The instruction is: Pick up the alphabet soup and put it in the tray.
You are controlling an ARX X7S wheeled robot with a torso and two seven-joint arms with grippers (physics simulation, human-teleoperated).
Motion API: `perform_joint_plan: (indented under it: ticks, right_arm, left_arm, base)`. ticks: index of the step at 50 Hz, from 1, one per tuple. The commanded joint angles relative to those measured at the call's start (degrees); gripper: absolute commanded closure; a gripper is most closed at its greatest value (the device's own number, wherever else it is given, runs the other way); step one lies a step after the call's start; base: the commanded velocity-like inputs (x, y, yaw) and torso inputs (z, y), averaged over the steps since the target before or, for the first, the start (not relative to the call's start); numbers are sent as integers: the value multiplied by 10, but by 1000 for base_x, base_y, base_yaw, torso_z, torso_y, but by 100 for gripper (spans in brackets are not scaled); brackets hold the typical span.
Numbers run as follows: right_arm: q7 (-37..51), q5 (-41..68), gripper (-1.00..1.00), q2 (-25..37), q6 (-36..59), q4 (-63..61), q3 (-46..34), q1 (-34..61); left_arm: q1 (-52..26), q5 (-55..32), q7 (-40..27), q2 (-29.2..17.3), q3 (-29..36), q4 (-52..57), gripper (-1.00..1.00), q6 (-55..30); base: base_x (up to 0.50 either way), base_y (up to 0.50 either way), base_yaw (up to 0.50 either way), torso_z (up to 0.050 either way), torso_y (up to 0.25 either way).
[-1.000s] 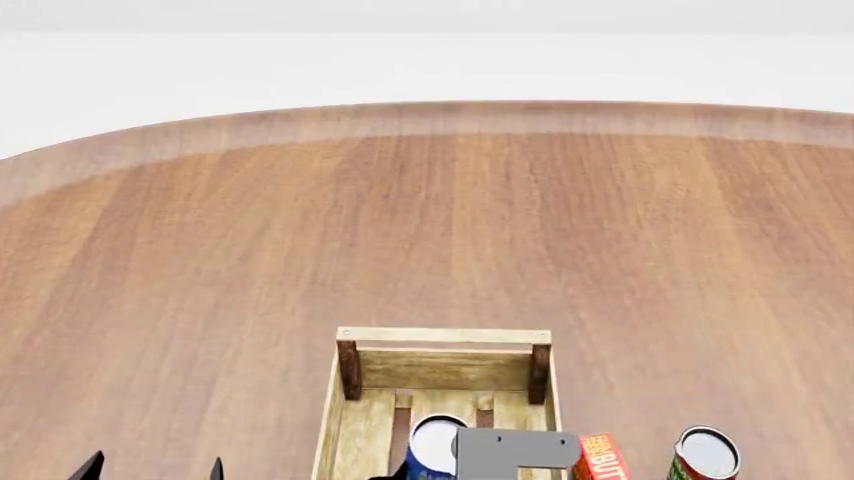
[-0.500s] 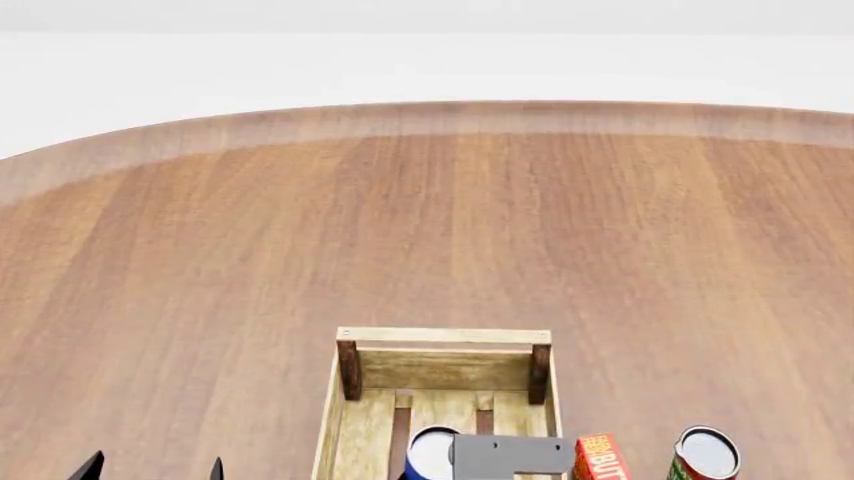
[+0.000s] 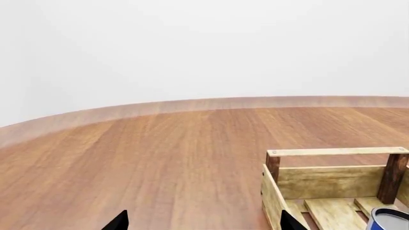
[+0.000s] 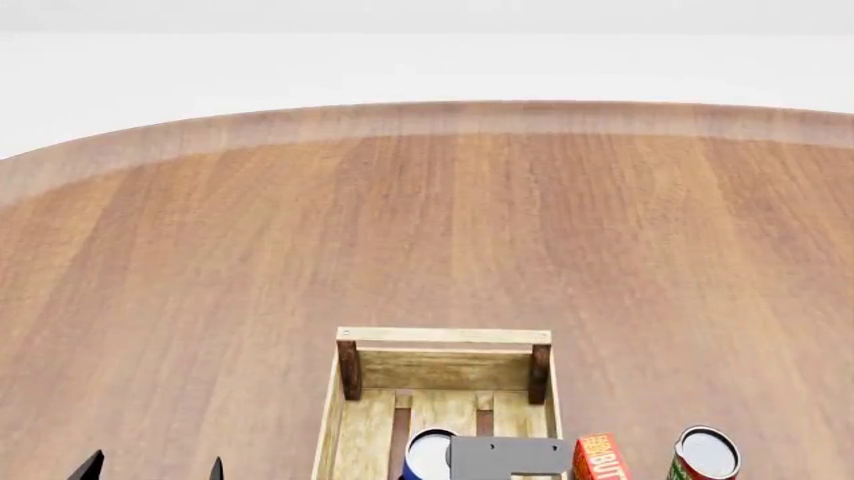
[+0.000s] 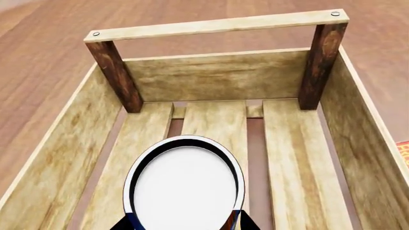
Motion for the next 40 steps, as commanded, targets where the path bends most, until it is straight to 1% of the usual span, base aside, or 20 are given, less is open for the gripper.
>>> perform_joint_plan:
  ticks: [1, 9, 10, 25, 35, 40]
  right_arm:
    - [-6, -5, 100, -1, -4, 3, -4, 3]
    - [-3, -2, 100, 1, -4, 0, -6, 3]
    - [-4, 1, -100, 3, 0, -8, -7, 2]
    - [8, 13, -100, 9, 9, -22, -4, 3]
    - [27, 31, -100, 26, 25, -89, 3, -10]
    - [49, 45, -100, 44, 44, -160, 7, -27]
  left_arm:
    - [-1, -1, -1, -1, 1, 0, -100, 1]
    - [-1, -2, -2, -2, 2, 0, -100, 2]
    - [-1, -2, -2, -1, 2, -1, -100, 2]
    - [-1, -3, -3, -2, 4, -1, -100, 2]
    - [-1, -4, -5, -4, 5, 0, -100, 3]
    - [-1, -3, -6, -4, 6, 0, -100, 4]
  base:
    - [0, 0, 0, 0, 0]
    - [1, 0, 1, 0, 0]
    - [0, 0, 0, 0, 0]
    - [0, 0, 0, 0, 0]
    - [0, 0, 0, 0, 0]
    - [0, 0, 0, 0, 0]
